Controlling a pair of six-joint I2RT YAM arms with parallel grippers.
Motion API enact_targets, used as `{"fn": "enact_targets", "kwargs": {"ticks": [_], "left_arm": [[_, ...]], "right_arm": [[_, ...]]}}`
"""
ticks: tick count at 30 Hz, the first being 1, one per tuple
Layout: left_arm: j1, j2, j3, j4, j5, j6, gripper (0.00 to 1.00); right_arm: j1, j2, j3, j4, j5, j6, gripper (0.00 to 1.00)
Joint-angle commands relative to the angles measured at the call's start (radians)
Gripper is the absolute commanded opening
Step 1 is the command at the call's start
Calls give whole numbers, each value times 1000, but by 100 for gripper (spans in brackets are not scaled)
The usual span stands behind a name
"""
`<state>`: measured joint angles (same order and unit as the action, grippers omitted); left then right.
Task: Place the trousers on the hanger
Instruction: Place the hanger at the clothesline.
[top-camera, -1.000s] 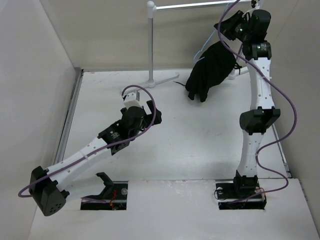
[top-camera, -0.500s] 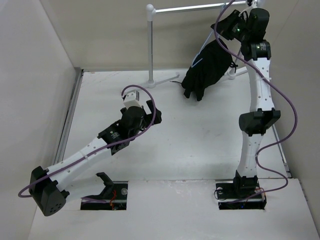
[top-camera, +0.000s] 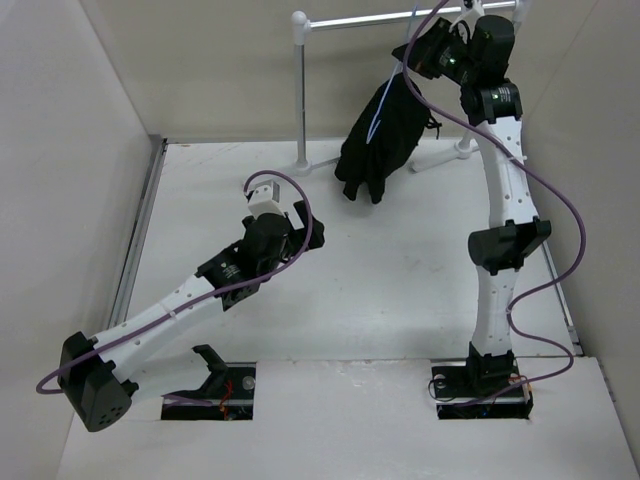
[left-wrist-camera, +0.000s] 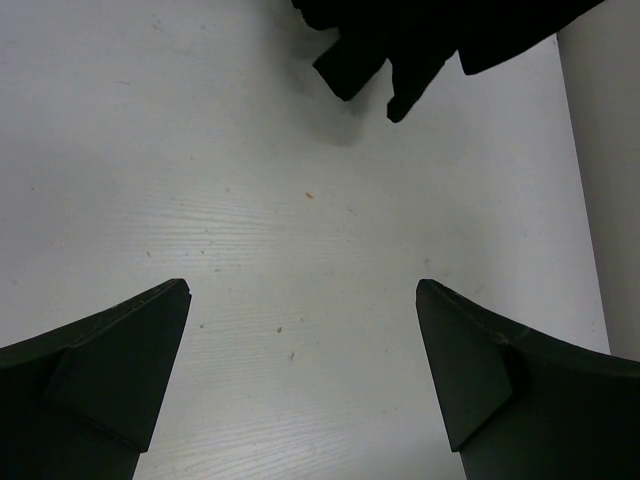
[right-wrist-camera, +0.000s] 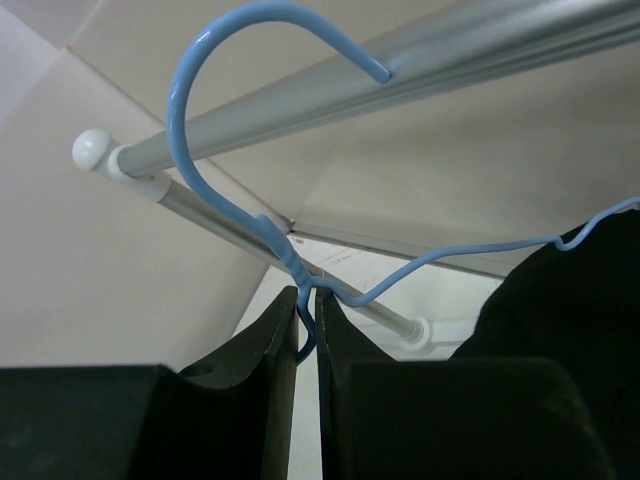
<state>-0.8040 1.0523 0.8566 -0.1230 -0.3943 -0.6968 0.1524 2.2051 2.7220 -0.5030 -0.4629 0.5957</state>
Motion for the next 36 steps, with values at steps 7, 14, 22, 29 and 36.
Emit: {"fn": "enact_targets", "kwargs": {"ticks": [7, 14, 22, 29, 36], "left_arm": [[7, -9, -27, 49, -11, -21, 100], [-5, -8, -41, 49, -12, -26, 100], [12, -6, -41, 65, -8, -27, 100], [13, 11, -36, 66, -5, -27, 100], [35, 5, -36, 60, -3, -27, 100]], "right_arm": [[-6, -19, 74, 193, -11, 7, 0], [-6, 19, 130, 244, 21, 10, 0], [-24, 64, 127, 209, 12, 35, 0], [-43, 102, 127, 179, 7, 35, 0], [-37, 107, 125, 136, 21, 23, 15]]}}
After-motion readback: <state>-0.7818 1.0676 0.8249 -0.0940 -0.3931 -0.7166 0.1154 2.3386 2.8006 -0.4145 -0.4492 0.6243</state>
